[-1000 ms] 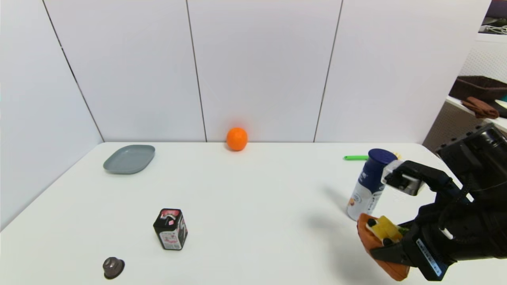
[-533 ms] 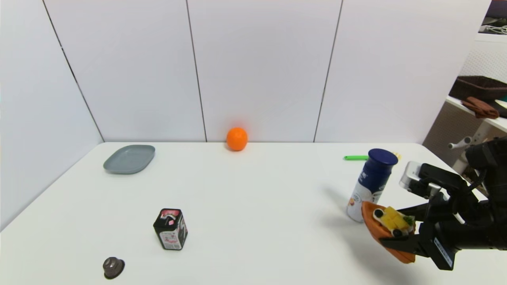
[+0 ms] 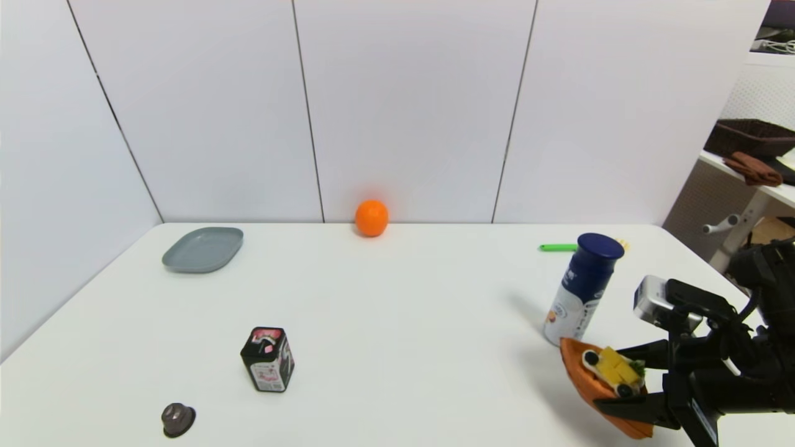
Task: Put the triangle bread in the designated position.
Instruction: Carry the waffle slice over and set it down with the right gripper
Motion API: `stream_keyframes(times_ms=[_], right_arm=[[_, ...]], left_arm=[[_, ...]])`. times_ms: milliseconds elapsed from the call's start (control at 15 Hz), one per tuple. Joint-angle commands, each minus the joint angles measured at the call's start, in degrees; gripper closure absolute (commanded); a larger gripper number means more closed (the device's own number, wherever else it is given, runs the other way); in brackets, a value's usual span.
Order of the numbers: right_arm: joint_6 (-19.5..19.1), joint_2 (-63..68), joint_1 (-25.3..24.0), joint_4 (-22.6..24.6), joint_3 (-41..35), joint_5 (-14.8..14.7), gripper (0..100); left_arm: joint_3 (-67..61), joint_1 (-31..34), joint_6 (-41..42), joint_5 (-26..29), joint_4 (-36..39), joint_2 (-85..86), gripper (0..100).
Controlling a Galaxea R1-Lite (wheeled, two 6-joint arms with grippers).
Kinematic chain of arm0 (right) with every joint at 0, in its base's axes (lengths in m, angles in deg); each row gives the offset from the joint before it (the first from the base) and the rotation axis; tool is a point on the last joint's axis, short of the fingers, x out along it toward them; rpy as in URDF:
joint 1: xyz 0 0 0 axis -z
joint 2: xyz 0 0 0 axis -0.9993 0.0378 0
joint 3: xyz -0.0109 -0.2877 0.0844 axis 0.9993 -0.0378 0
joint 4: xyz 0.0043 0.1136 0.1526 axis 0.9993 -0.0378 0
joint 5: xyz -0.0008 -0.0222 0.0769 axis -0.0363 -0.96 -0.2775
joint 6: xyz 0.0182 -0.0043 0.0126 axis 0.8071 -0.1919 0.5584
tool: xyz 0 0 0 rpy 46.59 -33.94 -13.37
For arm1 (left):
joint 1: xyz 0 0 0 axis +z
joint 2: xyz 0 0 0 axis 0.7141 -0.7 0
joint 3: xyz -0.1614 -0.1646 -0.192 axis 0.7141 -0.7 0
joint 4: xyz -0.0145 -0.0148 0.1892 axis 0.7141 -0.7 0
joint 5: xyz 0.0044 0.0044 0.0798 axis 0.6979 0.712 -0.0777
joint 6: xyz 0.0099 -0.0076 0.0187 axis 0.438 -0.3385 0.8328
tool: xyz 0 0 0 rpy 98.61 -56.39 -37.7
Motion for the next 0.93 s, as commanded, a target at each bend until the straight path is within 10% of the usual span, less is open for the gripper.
stream_keyframes(times_ms=[67, 733, 800, 933], right_arm=[[-0.46, 1.10, 0.09, 1.34, -1.23, 0.30, 100], [-0.37, 5.41, 1.85, 6.26, -3.34, 0.21, 100], [-0.37, 5.85, 1.85, 6.35, -3.16, 0.21, 0], [-0.37, 6.02, 1.93, 6.35, -2.98, 0.21, 0]], left_arm=[[0.00, 0.01, 0.00, 0.00, 0.02, -0.05, 0], [0.00, 0.01, 0.00, 0.00, 0.02, -0.05, 0], [0.00, 0.01, 0.00, 0.00, 0.02, -0.05, 0], [0.00, 0.01, 0.00, 0.00, 0.02, -0.05, 0]])
